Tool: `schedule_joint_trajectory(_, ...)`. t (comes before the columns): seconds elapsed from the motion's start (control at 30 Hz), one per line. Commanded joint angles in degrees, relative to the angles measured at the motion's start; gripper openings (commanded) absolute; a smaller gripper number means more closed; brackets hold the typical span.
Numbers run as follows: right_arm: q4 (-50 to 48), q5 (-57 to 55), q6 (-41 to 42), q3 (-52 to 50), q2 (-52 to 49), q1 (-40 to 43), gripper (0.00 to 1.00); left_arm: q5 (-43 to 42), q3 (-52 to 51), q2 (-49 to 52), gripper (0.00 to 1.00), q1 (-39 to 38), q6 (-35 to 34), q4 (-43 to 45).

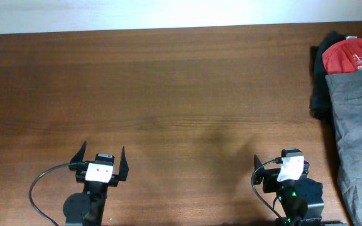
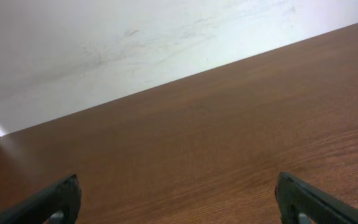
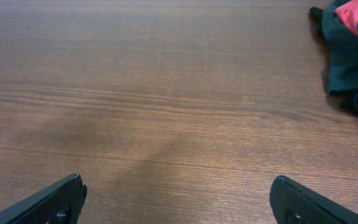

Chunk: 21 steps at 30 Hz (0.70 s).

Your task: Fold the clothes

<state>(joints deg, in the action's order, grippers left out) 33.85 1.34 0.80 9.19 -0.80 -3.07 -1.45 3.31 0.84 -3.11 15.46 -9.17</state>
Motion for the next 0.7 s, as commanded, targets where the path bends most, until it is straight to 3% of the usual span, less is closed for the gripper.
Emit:
schedule_joint_trajectory(0.0,-0.3,-1.6,-0.4,-0.3,0.6,0.5,0.99,0.4,-0.8,-0.4,0.99,0.3,0.7,0.2)
schedule_joint_trajectory(0.1,-2.4,3.5,-0.3,-0.3,0.6,0.5,0.99,0.4,-0.8,-0.4,0.99,0.3,0.7,0.2)
schedule_joint_trajectory(0.27,-12.1,25.6,-0.3,-0.3,0.6,0.5,0.99,0.4,-0.8,-0.4,0.99,0.3,0.7,0.2)
schedule_joint_trajectory(0.57,-24.7,42.2,-0.3,-0.3,0.6,0.5,0.99,0.4,-0.8,-0.4,0.99,0.3,0.7,0.2)
schedule_joint_trajectory(0.67,-31.6,43.5,4.0,-0.3,0.6,0.5,0.99,0.4,-0.8,-0.4,0.99,0.3,0.7,0.2)
